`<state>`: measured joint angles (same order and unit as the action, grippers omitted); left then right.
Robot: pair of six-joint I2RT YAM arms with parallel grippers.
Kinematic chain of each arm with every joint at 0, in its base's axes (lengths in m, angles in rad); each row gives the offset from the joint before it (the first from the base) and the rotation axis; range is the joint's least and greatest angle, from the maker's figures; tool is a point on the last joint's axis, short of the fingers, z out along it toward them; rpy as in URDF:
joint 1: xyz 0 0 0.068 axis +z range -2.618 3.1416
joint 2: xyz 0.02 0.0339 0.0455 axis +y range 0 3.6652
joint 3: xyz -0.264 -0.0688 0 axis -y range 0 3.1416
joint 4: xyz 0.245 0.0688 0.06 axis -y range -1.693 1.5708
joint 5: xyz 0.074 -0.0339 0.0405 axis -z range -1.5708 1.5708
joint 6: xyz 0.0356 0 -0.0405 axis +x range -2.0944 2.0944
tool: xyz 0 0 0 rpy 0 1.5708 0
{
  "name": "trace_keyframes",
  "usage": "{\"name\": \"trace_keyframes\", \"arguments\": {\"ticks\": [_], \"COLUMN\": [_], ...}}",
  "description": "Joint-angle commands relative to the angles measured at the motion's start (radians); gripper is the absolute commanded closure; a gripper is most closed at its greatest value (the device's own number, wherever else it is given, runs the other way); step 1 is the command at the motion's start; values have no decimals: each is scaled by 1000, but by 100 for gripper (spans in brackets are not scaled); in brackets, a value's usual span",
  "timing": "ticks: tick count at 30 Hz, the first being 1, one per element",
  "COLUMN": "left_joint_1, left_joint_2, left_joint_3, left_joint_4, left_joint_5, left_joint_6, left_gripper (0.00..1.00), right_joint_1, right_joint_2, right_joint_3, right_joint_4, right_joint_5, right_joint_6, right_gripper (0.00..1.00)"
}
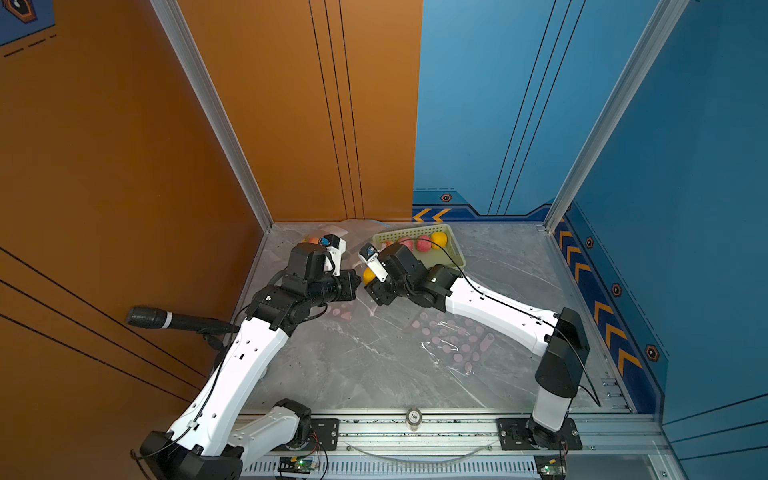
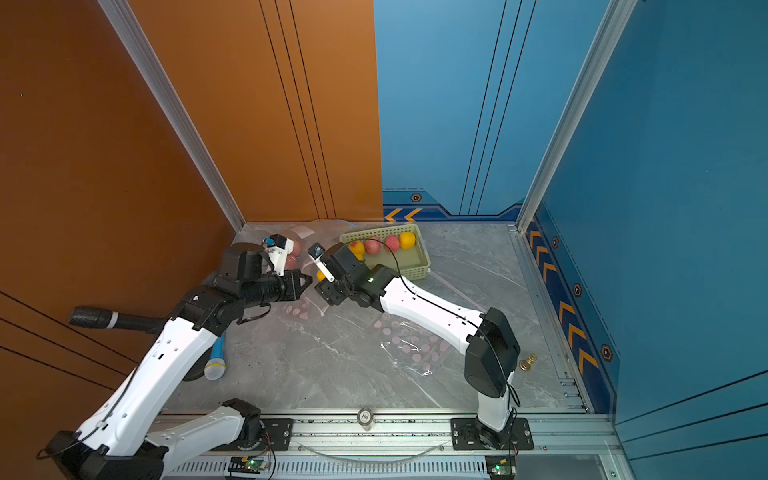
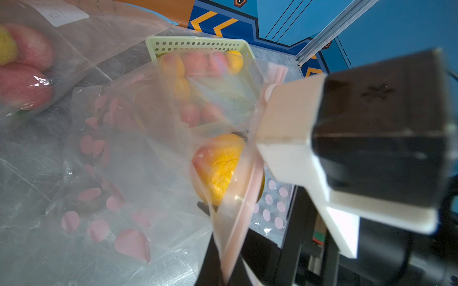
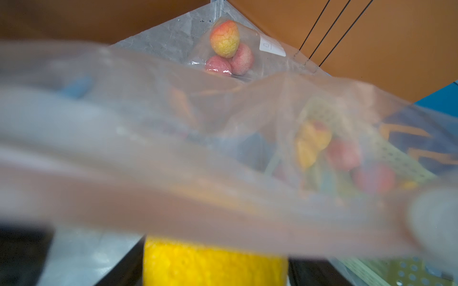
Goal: Place the peach in a zip-top bag and seal the zipper
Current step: Place the peach in the zipper food storage bag.
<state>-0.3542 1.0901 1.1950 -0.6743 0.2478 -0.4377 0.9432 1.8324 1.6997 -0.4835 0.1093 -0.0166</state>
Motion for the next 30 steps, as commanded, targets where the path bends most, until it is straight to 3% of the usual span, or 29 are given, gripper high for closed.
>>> {"name": "trace_keyframes", "arguments": {"ticks": [1, 5, 7, 20, 26, 30], "left_joint_1": [8, 7, 5, -14, -28, -46], "left_joint_2": [17, 39, 57, 96, 94, 91], "left_joint_3": [-17, -50, -55, -39, -32, -24], "left_joint_4": [-3, 48, 64, 87, 91, 91], "left_joint_5": [34, 63, 76, 93, 103, 104], "left_joint_6": [-33, -71, -81, -97, -115, -125], "left_gripper": [100, 100, 100, 100, 100, 100], "right_joint_1": [-15, -58, -70, -55, -18, 25], "right_joint_2": [30, 25, 20, 97, 126, 194], "right_joint_3": [28, 8, -6, -18, -21, 84], "right_joint_4": [-52, -6, 30, 190, 282, 139], "right_joint_5": [-39, -307, -383, -528, -395, -151], "right_joint_6": [46, 140, 177, 299, 365, 368], "right_gripper": [30, 41, 43, 47, 47, 50]}}
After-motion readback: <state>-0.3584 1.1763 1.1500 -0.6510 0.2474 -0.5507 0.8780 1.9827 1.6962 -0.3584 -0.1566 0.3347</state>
